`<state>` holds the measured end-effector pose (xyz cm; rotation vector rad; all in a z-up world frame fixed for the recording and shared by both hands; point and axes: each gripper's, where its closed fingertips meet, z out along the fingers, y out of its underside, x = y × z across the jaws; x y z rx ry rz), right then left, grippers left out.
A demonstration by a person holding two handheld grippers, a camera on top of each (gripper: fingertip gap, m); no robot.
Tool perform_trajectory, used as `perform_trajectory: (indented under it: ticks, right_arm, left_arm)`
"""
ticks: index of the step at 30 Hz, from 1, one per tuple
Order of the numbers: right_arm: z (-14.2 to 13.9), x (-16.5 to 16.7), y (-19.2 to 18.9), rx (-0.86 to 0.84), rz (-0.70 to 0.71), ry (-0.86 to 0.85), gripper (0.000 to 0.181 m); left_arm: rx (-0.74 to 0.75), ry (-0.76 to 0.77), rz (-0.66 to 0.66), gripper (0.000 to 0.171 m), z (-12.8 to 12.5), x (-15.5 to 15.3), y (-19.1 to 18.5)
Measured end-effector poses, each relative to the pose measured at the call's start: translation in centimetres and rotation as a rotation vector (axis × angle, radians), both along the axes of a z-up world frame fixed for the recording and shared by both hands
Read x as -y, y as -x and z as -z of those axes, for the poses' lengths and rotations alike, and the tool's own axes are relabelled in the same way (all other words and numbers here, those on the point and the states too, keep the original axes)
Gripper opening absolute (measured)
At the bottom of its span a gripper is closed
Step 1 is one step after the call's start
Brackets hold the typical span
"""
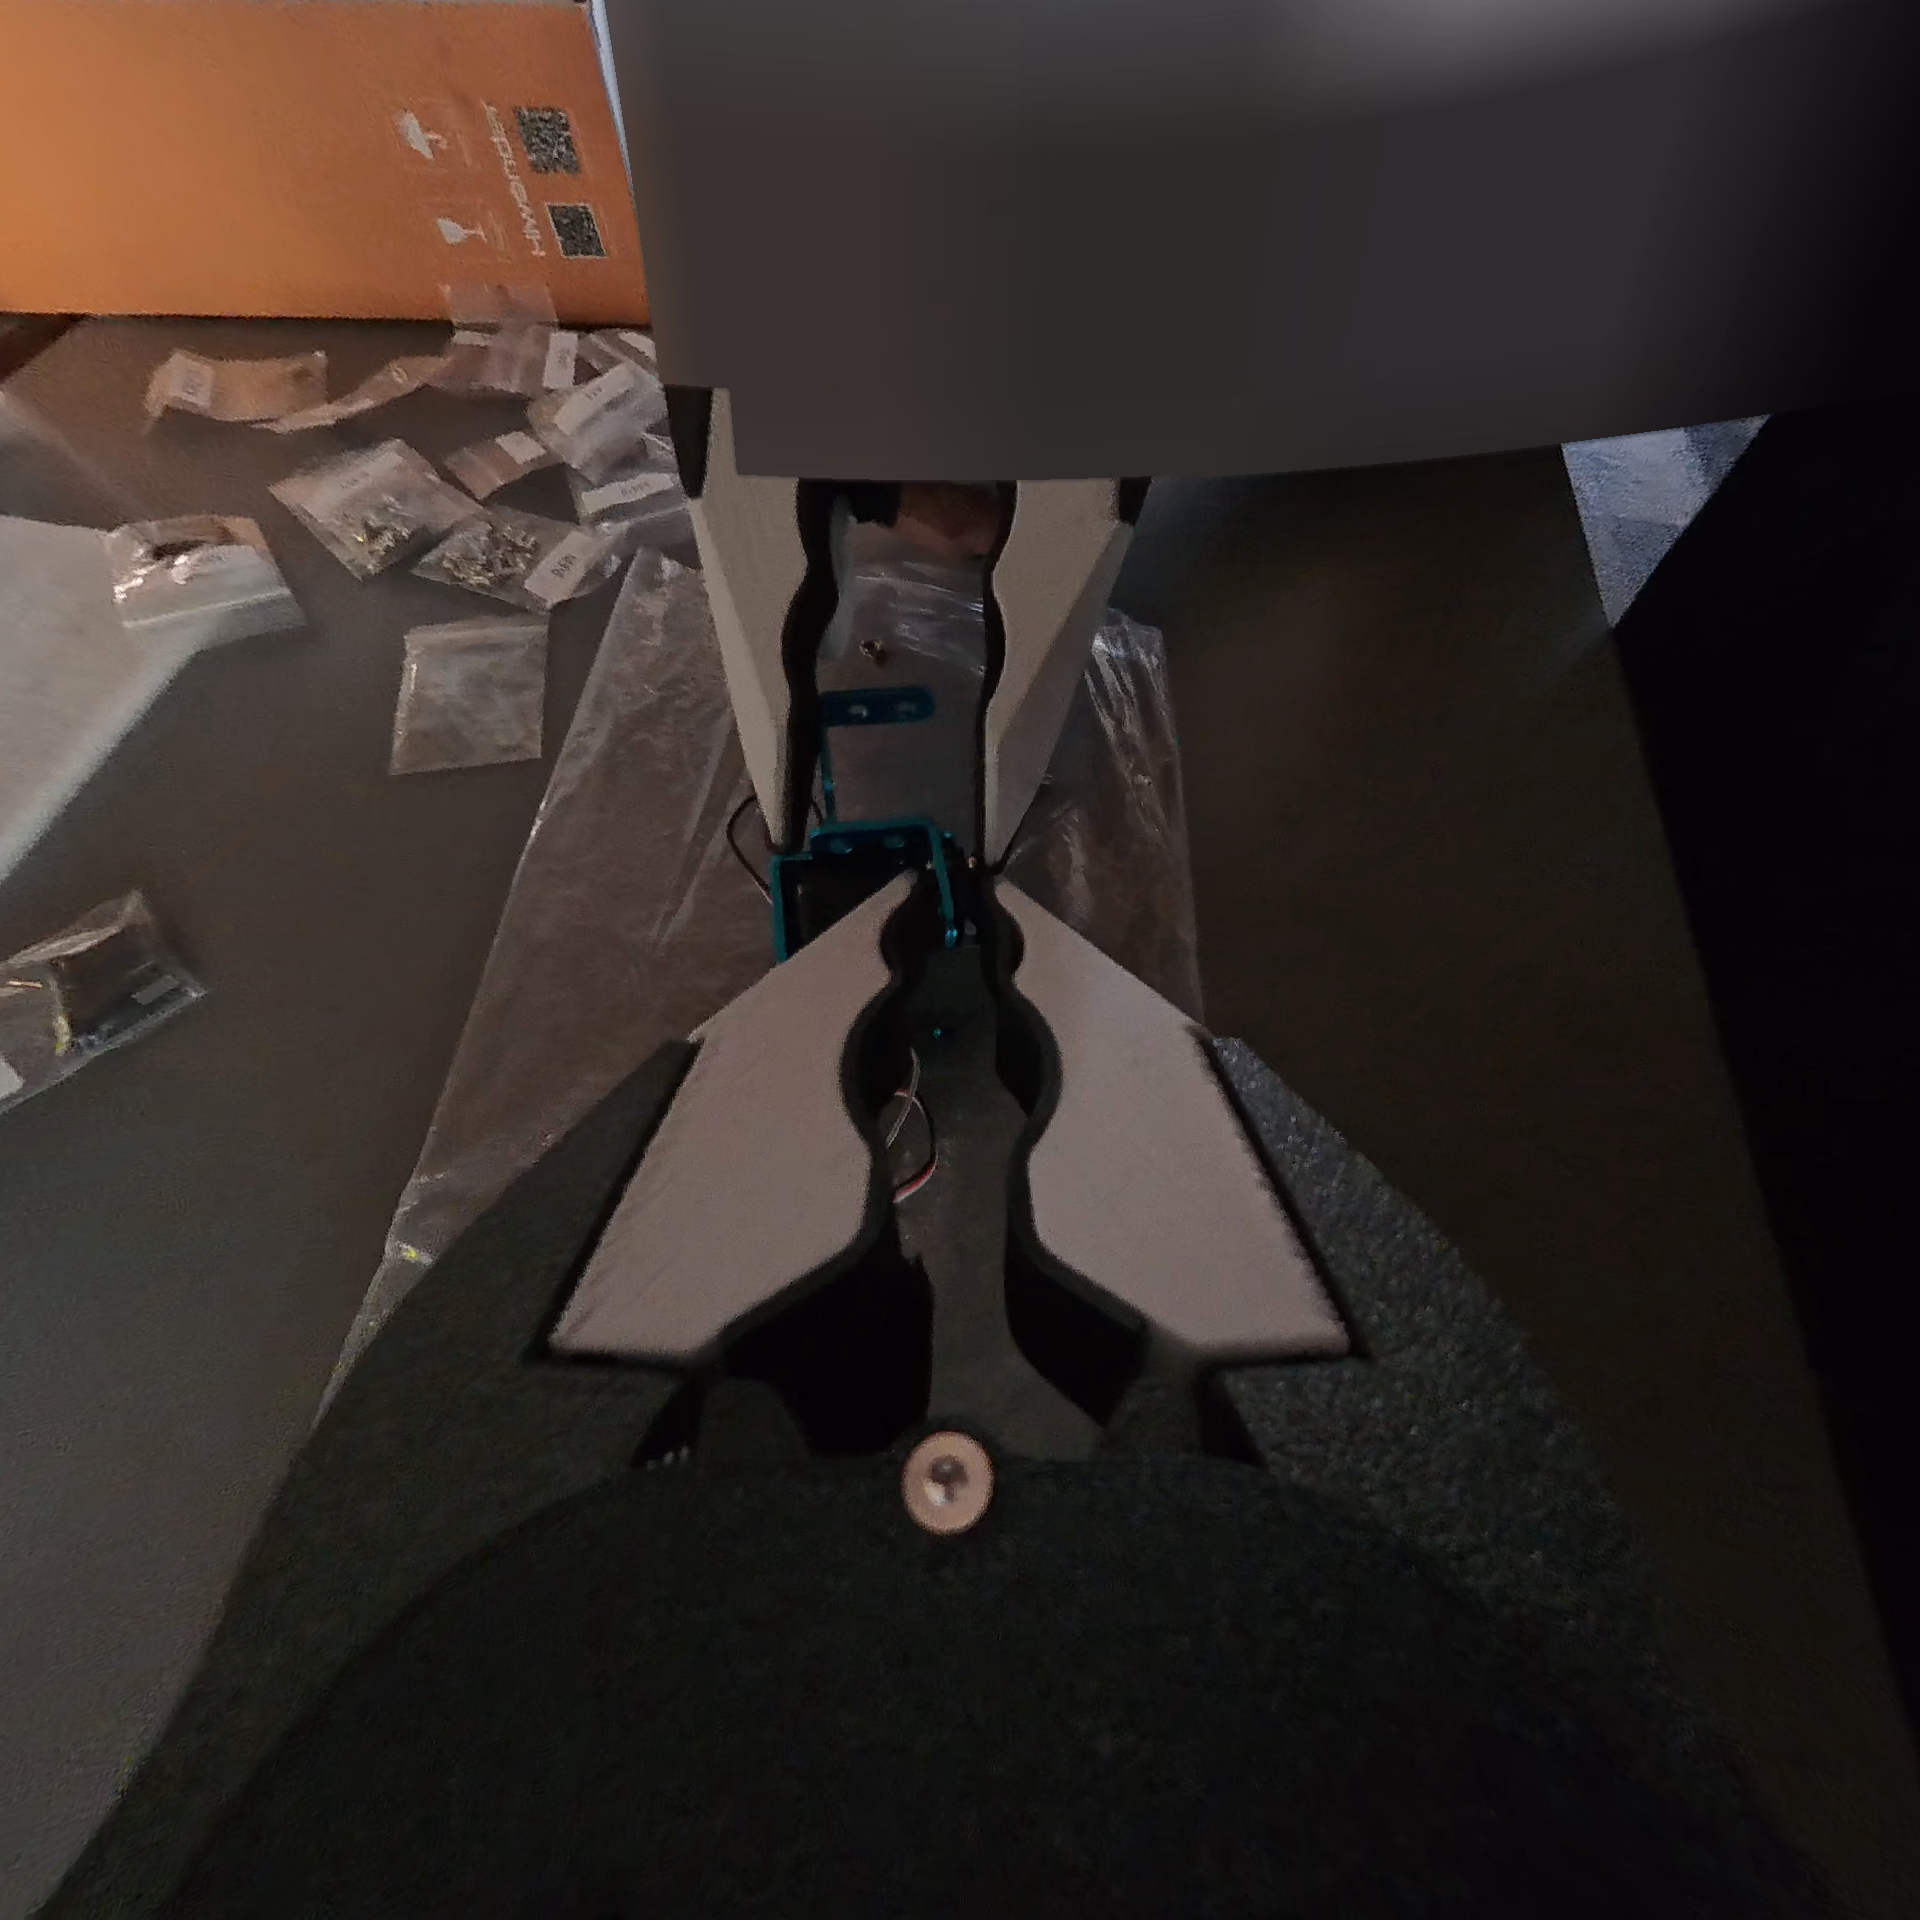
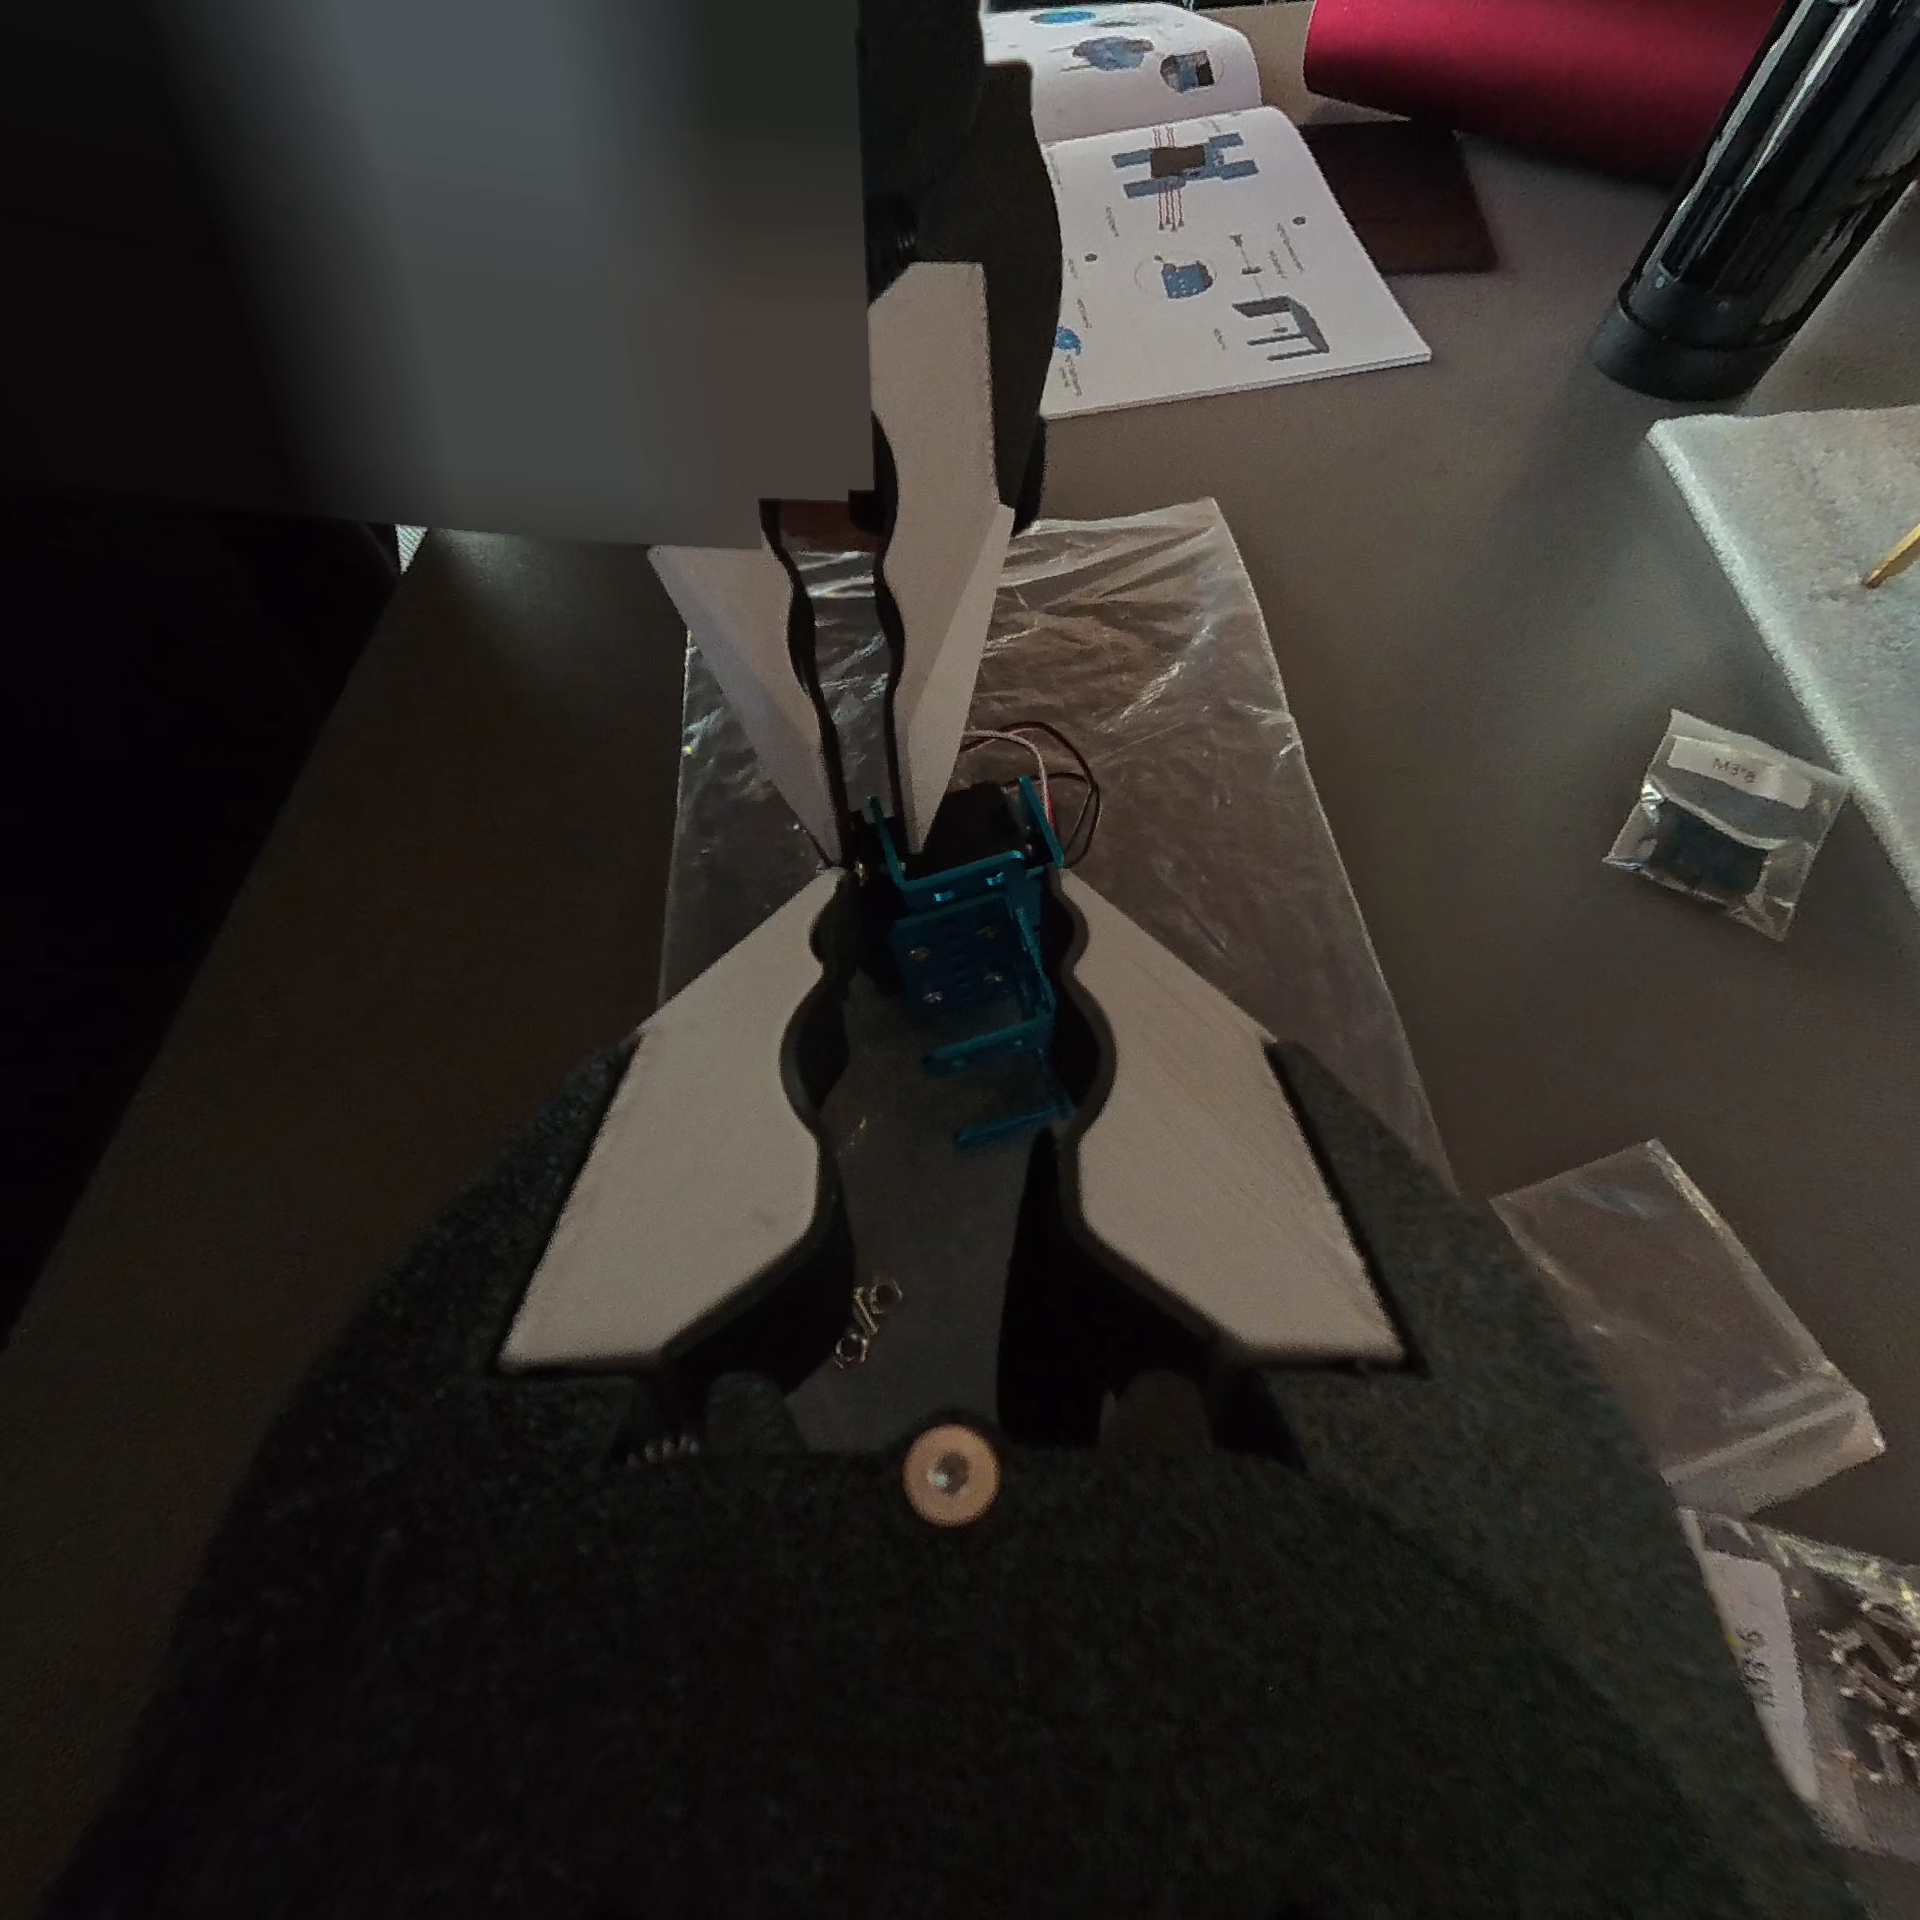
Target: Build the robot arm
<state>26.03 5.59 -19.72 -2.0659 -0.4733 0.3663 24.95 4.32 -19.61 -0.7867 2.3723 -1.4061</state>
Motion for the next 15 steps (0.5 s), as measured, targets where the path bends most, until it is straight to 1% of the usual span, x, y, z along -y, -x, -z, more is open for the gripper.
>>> perform_trajectory:
  ticks: [3,5,8,10,12,15]
  right_arm:
    - [0.0,0.1,0.1,-0.03,-0.016,0.021,0.032]
    - [0.0,0.2,0.2,-0.017,-0.032,0.008,0.031]
    - [0.0,0.1,0.1,-0.011,-0.027,0.017,0.03]
    - [0.0,0.1,0.0,-0.036,-0.02,0.027,0.03]
    - [-0.1,-0.1,-0.2,-0.072,-0.016,0.027,0.03]
    - [-0.3,-0.8,-0.8,-0.164,0.03,0.035,0.033]
  left_arm:
    - [0.029,-0.009,0.002,0.006,0.0,0.0,0.0]
    - [0.036,-0.003,0.002,0.006,0.0,0.0,0.1]
    - [0.026,0.014,-0.005,0.005,-0.1,0.1,0.0]
    - [0.022,0.023,-0.019,0.005,-0.1,0.0,0.0]
    - [-0.002,0.048,-0.031,0.005,-0.2,-0.2,-0.3]
    - [-0.086,0.123,-0.055,0.005,-0.6,-0.8,-0.8]
